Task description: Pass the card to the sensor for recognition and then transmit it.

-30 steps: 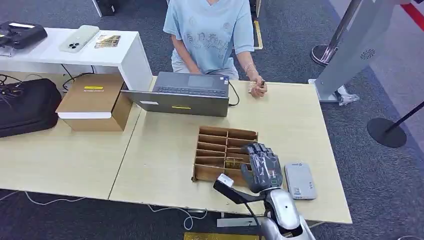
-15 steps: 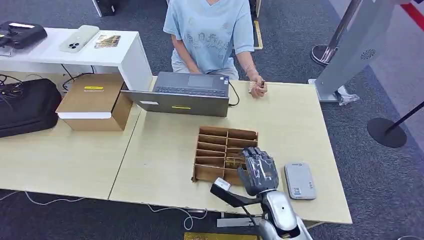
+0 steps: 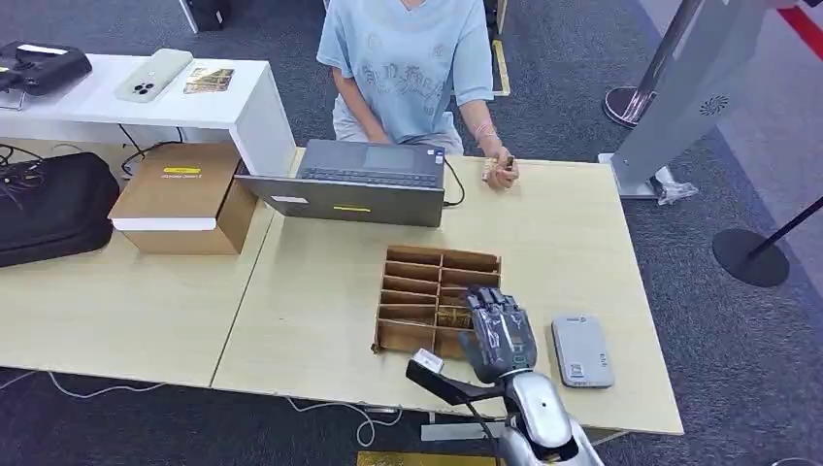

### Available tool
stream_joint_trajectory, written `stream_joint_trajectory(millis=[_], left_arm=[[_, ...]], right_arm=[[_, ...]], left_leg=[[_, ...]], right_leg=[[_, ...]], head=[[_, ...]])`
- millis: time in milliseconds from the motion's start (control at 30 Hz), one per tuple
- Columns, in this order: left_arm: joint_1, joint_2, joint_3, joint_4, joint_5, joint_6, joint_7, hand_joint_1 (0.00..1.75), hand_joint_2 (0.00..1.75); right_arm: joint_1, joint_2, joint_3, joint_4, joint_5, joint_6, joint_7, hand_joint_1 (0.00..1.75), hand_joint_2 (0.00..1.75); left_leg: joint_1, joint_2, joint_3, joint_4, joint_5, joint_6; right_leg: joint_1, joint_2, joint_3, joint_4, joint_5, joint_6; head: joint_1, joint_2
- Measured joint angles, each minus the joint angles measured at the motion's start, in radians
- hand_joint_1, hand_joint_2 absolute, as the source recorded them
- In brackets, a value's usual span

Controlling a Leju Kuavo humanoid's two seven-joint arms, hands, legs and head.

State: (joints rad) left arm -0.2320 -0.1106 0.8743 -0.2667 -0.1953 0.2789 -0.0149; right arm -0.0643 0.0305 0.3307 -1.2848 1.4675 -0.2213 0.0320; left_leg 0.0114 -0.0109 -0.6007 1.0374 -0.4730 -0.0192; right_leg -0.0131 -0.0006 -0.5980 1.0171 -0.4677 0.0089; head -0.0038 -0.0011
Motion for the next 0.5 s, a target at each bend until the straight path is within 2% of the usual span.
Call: stream_joint_trajectory(millis=[133,200,233,333,500], left_arm=[[-0.002,0.0,-0.011,0.0,-0.003,0.004,0.0,0.0,0.0],[-0.002,0.001,-0.016,0.0,-0.004,0.006,0.002,0.0,0.0],[-0.002,0.002,-0.02,0.0,-0.005,0.007,0.002,0.0,0.0],[-0.002,0.003,-0.024,0.0,-0.011,0.012,0.003,0.0,0.0],[-0.002,0.004,-0.033,0.0,-0.015,0.017,0.013,0.0,0.0]], right_arm=[[-0.006,0.0,0.004,0.005,0.002,-0.002,0.003,1.03,1.75],[-0.005,0.0,0.006,0.006,0.006,-0.002,0.003,1.06,1.75],[-0.006,0.0,0.007,0.008,0.01,-0.002,0.005,1.27,1.75],[-0.006,0.0,0.01,0.011,0.016,-0.002,0.006,1.41,1.75],[-0.012,0.0,0.011,0.013,0.016,-0.003,0.008,1.4,1.75]], left_leg=[[0.0,0.0,0.0,0.0,0.0,0.0],[0.0,0.0,0.0,0.0,0.0,0.0],[0.0,0.0,0.0,0.0,0.0,0.0],[0.0,0.0,0.0,0.0,0.0,0.0],[0.0,0.0,0.0,0.0,0.0,0.0]], right_leg=[[0.0,0.0,0.0,0.0,0.0,0.0],[0.0,0.0,0.0,0.0,0.0,0.0],[0.0,0.0,0.0,0.0,0.0,0.0],[0.0,0.0,0.0,0.0,0.0,0.0],[0.0,0.0,0.0,0.0,0.0,0.0]], head=[[0.0,0.0],[0.0,0.0],[0.0,0.0],[0.0,0.0],[0.0,0.0]])
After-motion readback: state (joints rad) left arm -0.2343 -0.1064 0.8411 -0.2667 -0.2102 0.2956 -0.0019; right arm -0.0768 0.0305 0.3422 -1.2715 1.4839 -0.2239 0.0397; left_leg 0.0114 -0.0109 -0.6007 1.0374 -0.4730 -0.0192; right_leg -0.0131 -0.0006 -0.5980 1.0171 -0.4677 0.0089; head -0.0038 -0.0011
